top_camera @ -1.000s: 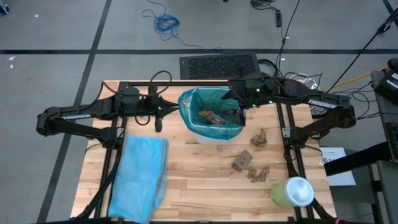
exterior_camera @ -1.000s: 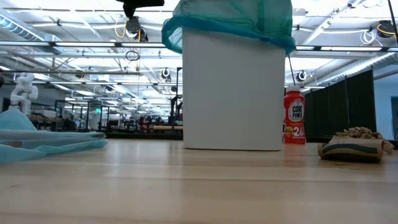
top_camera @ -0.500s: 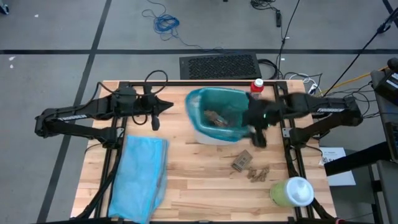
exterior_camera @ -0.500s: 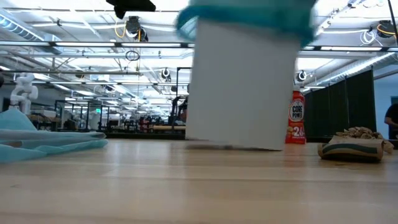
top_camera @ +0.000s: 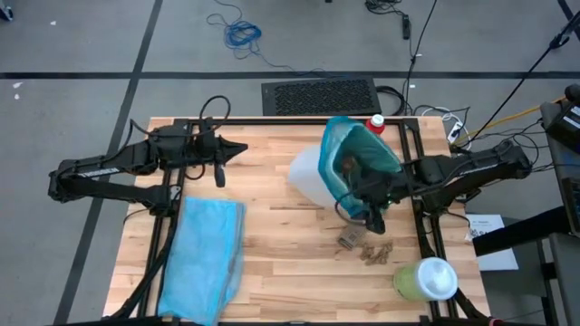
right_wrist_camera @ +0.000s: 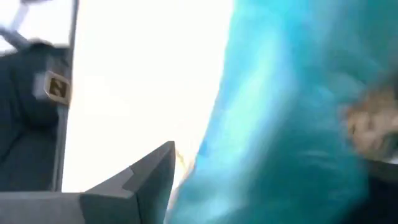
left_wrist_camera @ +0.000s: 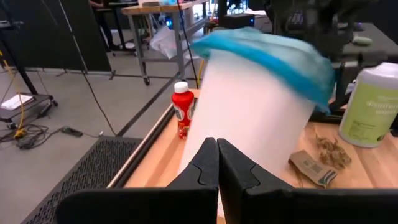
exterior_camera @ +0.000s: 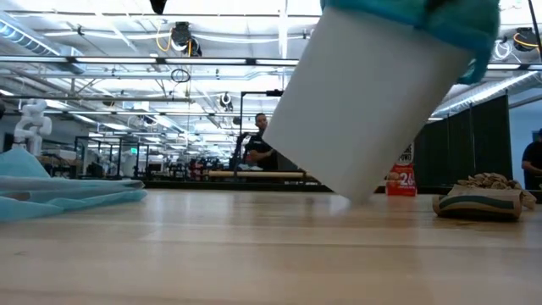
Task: Place trash/remove bag and relplace
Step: Put the plastic bottle into the trash bin
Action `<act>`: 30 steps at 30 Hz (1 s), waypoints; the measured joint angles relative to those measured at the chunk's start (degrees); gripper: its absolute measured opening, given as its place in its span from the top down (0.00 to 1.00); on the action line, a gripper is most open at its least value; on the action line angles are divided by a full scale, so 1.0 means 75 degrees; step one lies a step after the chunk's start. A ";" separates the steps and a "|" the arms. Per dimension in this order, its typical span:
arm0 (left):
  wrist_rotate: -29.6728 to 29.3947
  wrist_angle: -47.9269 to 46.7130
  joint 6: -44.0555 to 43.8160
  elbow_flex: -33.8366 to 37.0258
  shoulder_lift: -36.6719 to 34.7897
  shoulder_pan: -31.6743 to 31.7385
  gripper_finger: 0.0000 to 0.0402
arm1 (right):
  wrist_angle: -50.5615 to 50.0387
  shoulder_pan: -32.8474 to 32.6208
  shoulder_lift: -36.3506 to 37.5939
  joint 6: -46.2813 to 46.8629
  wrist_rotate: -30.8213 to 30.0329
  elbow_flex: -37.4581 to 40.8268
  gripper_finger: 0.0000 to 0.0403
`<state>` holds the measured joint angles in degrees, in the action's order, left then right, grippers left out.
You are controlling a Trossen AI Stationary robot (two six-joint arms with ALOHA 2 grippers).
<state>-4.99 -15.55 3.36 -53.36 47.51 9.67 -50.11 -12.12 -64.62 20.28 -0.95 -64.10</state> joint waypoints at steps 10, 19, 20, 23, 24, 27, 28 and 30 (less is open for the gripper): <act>0.0000 -0.0032 0.0002 0.0000 0.0012 0.0000 1.00 | -0.0018 0.0859 0.0003 -0.1602 -0.1232 -0.1725 0.42; 0.0000 -0.0447 0.0008 0.0000 0.0012 0.0000 1.00 | -0.0474 0.1425 0.0003 -0.2422 -0.1284 -0.2535 0.42; 0.0000 -0.0554 0.0007 0.0000 0.0012 0.0000 1.00 | -0.0746 0.1425 0.0003 -0.2331 -0.1297 -0.2561 0.42; 0.0000 -0.0794 -0.0001 0.0000 0.0012 0.0000 1.00 | -0.1701 0.1411 0.0000 -0.1702 -0.1492 -0.2563 0.43; 0.0000 -0.0828 -0.0004 0.0000 0.0012 0.0000 1.00 | -0.2049 0.1385 -0.0002 -0.1436 -0.1582 -0.2554 0.43; 0.0000 -0.0833 -0.0004 0.0000 0.0012 0.0000 1.00 | -0.2769 0.1213 0.0015 -0.0525 -0.2055 -0.2360 0.44; 0.0000 -0.0831 -0.0004 0.0000 0.0012 0.0000 1.00 | -0.2964 0.1138 0.0025 -0.0236 -0.2319 -0.2229 0.44; 0.0000 -0.0816 -0.0004 0.0000 0.0012 0.0000 1.00 | -0.3226 0.1001 0.0054 0.0309 -0.2977 -0.1936 0.44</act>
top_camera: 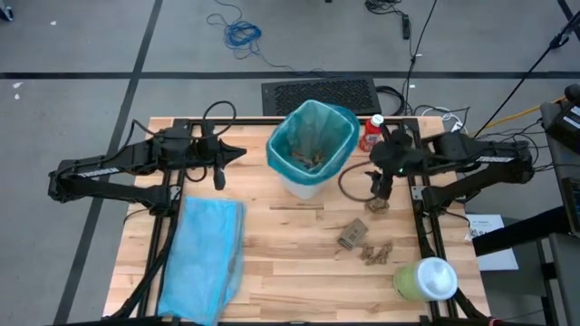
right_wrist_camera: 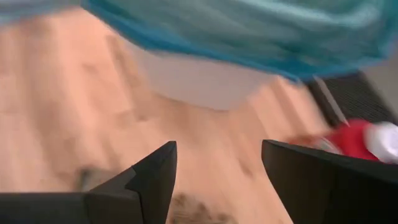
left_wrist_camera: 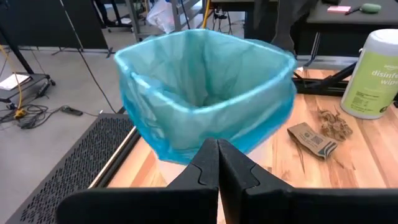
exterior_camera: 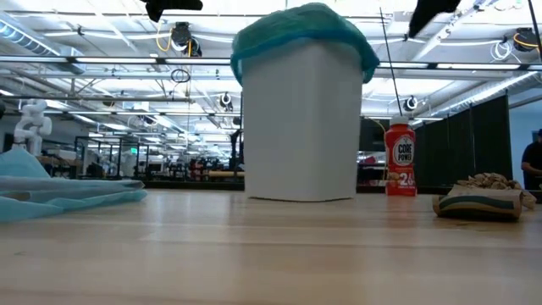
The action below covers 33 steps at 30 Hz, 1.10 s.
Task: Place trash/remove bag and relplace
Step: Put the plastic bottle into the trash bin
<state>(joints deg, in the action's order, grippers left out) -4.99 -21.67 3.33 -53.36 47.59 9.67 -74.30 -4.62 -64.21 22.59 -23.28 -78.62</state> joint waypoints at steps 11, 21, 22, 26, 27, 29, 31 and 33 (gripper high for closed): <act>0.0000 0.0017 0.0000 -0.0001 0.0000 0.0002 1.00 | 0.0267 0.1844 0.0027 0.1132 -0.2301 0.1230 0.39; -0.0003 0.0012 0.0003 -0.0003 0.0000 0.0000 1.00 | 0.2554 0.5022 -0.0360 -0.1118 -0.0941 0.1770 0.28; -0.0003 0.0009 0.0003 -0.0003 0.0000 0.0002 1.00 | 0.2648 0.5293 -0.0453 -0.1242 -0.0863 0.1792 0.27; -0.0003 -0.0066 0.0003 -0.0003 0.0000 0.0000 1.00 | 0.2889 0.6107 -0.0847 -0.1529 -0.0549 0.1920 0.26; -0.0003 -0.0088 0.0003 -0.0003 0.0000 0.0001 1.00 | 0.3011 0.6255 -0.0948 -0.1620 -0.0410 0.1959 0.26; -0.0003 -0.0111 0.0003 -0.0004 0.0000 0.0003 1.00 | 0.3300 0.6477 -0.1133 -0.1764 -0.0018 0.2046 0.26; -0.0003 -0.0173 0.0000 -0.0006 0.0000 0.0003 1.00 | 0.3591 0.6641 -0.1328 -0.1892 0.0299 0.2092 0.26; -0.0003 -0.0231 0.0000 -0.0006 0.0000 0.0000 1.00 | 0.3664 0.6722 -0.1531 -0.1912 0.0379 0.2092 0.26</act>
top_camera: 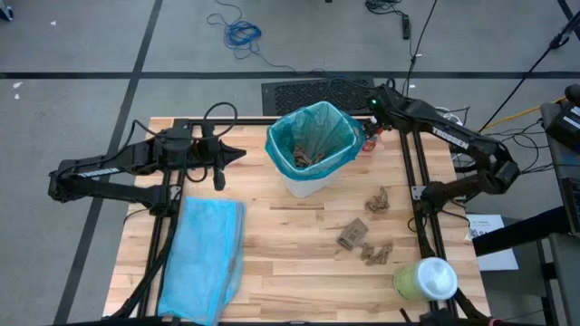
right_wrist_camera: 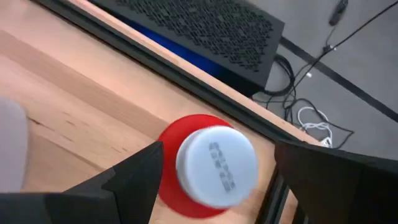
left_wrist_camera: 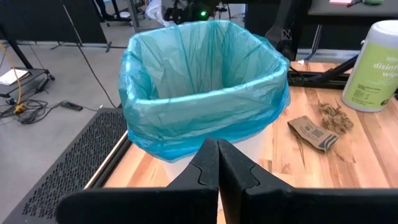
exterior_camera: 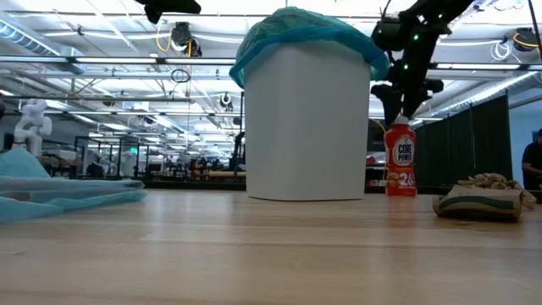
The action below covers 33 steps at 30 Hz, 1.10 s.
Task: Place trash/remove bag and relplace
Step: Put the plastic bottle into the trash bin
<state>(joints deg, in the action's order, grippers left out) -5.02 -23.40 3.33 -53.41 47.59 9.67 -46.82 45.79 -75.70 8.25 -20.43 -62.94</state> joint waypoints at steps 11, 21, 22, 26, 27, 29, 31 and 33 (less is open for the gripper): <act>-0.0001 -0.0018 -0.0007 0.0000 0.0000 0.0000 1.00 | 0.0124 -0.0072 -0.0355 0.0168 -0.0082 -0.0025 0.63; 0.0000 -0.0017 -0.0029 0.0000 0.0000 0.0000 1.00 | -0.0256 -0.0278 0.0536 -0.0015 -0.0092 -0.0017 0.63; 0.0000 -0.0014 -0.0029 0.0000 0.0000 0.0000 1.00 | -0.0351 -0.0276 0.0665 -0.0011 -0.0190 -0.0060 0.63; 0.0000 -0.0001 -0.0029 0.0000 0.0000 0.0000 1.00 | -0.0877 -0.0270 0.1189 0.0000 -0.0758 -0.0561 0.63; -0.0001 0.0006 -0.0026 0.0000 0.0000 0.0000 1.00 | -0.1010 -0.0270 0.1315 0.0000 -0.0845 -0.0756 0.63; -0.0003 0.0015 -0.0026 0.0000 0.0000 0.0002 1.00 | -0.1221 -0.0301 0.1564 -0.0002 -0.0892 -0.1229 0.63; -0.0003 0.0018 -0.0026 0.0000 0.0000 0.0002 1.00 | -0.1370 -0.0351 0.1801 -0.0029 -0.0900 -0.1814 0.63; -0.0003 0.0018 -0.0026 0.0000 0.0000 0.0000 1.00 | -0.1524 -0.0458 0.1995 -0.0066 -0.0887 -0.2450 0.63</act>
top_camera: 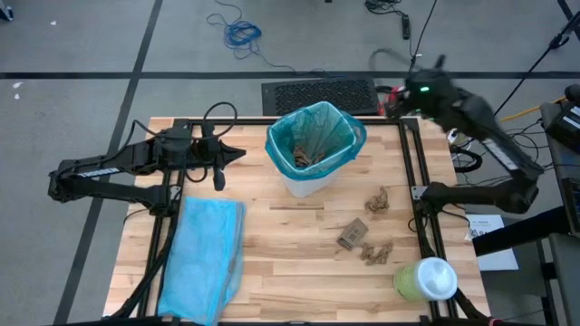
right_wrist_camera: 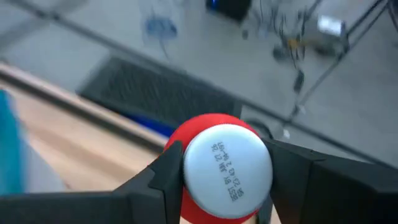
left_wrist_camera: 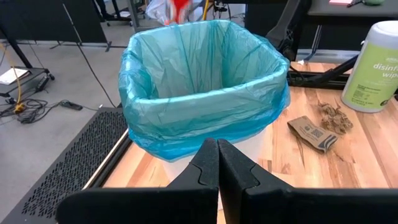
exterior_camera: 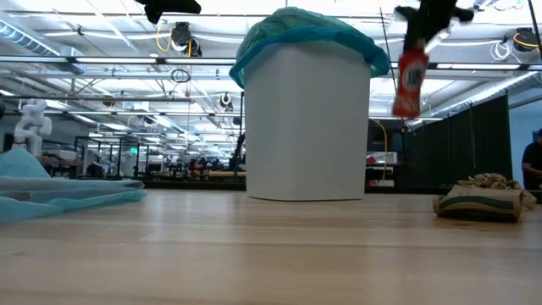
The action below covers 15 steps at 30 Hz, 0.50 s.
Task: Place trash/remove bag and relplace
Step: Put the plastic bottle into the trash bin
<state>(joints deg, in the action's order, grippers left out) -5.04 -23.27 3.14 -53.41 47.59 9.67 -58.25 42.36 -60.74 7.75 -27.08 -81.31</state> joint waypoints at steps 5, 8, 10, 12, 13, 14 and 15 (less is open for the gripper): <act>0.0000 0.0002 0.0003 0.0000 0.0000 0.0003 1.00 | 0.0000 -0.0591 0.0375 -0.0006 0.0660 -0.1584 0.63; 0.0000 0.0003 0.0006 0.0000 0.0000 0.0001 1.00 | 0.0356 -0.0969 0.0516 0.0059 0.1679 -0.2154 0.63; 0.0000 0.0003 0.0006 0.0000 0.0000 0.0003 1.00 | 0.0774 -0.1217 0.0588 0.0183 0.2401 -0.2237 0.63; 0.0000 0.0003 0.0008 0.0000 0.0000 0.0001 1.00 | 0.1107 -0.1469 0.0583 0.0311 0.2894 -0.2227 0.63; 0.0000 0.0003 0.0009 0.0000 0.0000 0.0001 1.00 | 0.1252 -0.1600 0.0533 0.0343 0.3024 -0.2186 0.63; 0.0000 0.0003 0.0009 0.0000 0.0003 0.0001 1.00 | 0.1353 -0.1749 0.0459 0.0377 0.3053 -0.2127 0.63; 0.0000 0.0003 0.0009 0.0000 0.0003 0.0000 1.00 | 0.1401 -0.1902 0.0344 0.0402 0.3054 -0.2082 0.63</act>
<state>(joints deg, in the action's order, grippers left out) -5.04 -23.24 3.20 -53.41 47.62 9.67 -47.75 28.10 -58.16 10.77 -4.18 -96.92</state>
